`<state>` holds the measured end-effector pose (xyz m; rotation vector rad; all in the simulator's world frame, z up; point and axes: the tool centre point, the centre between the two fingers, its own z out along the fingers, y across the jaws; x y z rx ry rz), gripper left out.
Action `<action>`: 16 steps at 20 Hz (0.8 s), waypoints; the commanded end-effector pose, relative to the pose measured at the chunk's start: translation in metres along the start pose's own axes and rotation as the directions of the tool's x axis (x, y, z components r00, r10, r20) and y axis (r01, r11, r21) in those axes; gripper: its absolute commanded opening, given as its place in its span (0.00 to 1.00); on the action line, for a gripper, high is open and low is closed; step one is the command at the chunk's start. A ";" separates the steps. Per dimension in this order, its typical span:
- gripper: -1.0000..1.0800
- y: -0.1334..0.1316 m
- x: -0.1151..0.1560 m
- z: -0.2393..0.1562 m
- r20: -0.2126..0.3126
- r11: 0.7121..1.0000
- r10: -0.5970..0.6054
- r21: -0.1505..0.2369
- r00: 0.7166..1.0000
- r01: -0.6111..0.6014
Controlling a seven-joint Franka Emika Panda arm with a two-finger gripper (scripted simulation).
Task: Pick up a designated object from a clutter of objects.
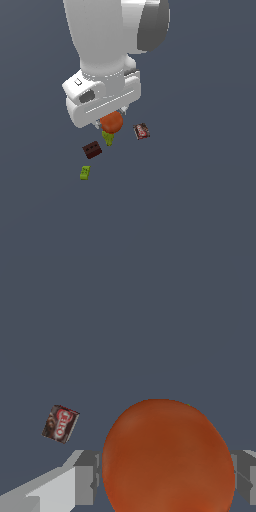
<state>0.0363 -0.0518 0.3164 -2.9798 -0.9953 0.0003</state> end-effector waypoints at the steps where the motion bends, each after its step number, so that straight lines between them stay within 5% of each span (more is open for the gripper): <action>1: 0.00 0.002 0.003 -0.021 0.000 1.000 0.000 0.000 1.000 0.000; 16: 0.00 0.009 0.011 -0.071 0.000 1.000 0.000 0.000 1.000 0.000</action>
